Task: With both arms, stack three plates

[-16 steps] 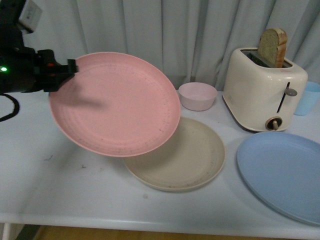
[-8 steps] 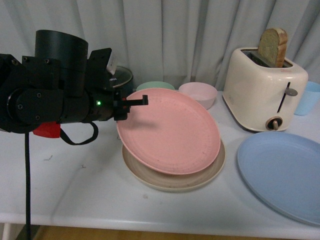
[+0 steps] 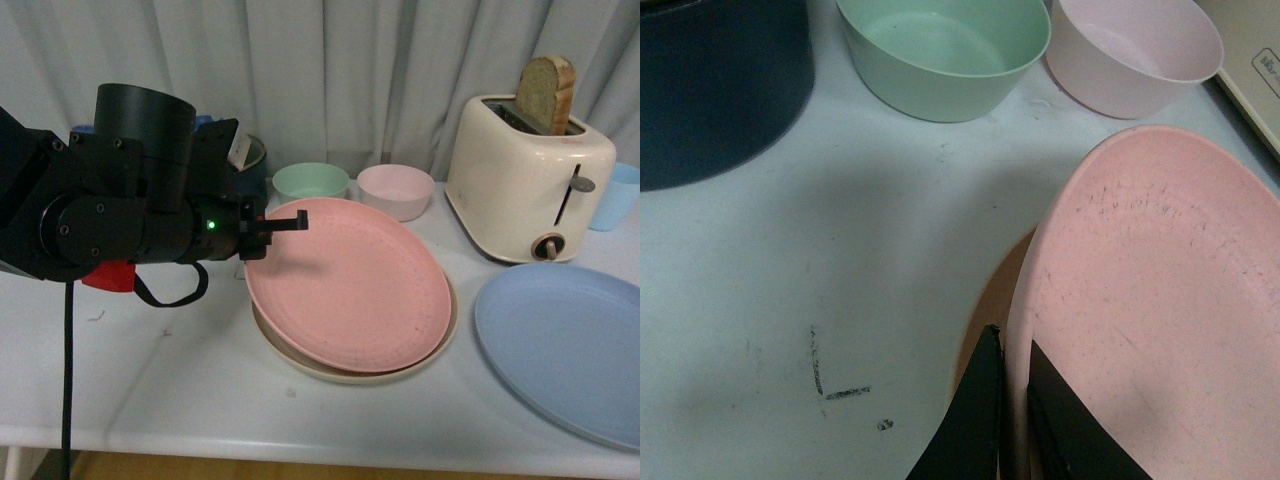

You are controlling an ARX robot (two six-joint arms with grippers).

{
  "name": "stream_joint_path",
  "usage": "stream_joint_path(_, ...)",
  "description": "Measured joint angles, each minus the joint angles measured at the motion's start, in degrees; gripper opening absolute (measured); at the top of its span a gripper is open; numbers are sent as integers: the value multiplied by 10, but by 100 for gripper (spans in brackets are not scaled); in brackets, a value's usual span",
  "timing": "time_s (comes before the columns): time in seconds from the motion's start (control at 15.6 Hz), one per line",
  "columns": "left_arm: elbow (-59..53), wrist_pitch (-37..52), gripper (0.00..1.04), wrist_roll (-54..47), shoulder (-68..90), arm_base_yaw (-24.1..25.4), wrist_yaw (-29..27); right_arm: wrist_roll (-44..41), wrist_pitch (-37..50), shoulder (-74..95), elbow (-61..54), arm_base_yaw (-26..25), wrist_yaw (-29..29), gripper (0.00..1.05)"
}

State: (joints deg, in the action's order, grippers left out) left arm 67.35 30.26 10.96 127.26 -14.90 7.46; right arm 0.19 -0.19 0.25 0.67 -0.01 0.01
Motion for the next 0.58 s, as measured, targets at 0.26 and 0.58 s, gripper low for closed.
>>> stream_joint_path(0.26, 7, -15, 25, 13, 9, 9, 12, 0, 0, 0, 0, 0, 0, 98)
stream_joint_path(0.58, -46, 71, 79, 21, -38, 33, 19, 0, 0, 0, 0, 0, 0, 98)
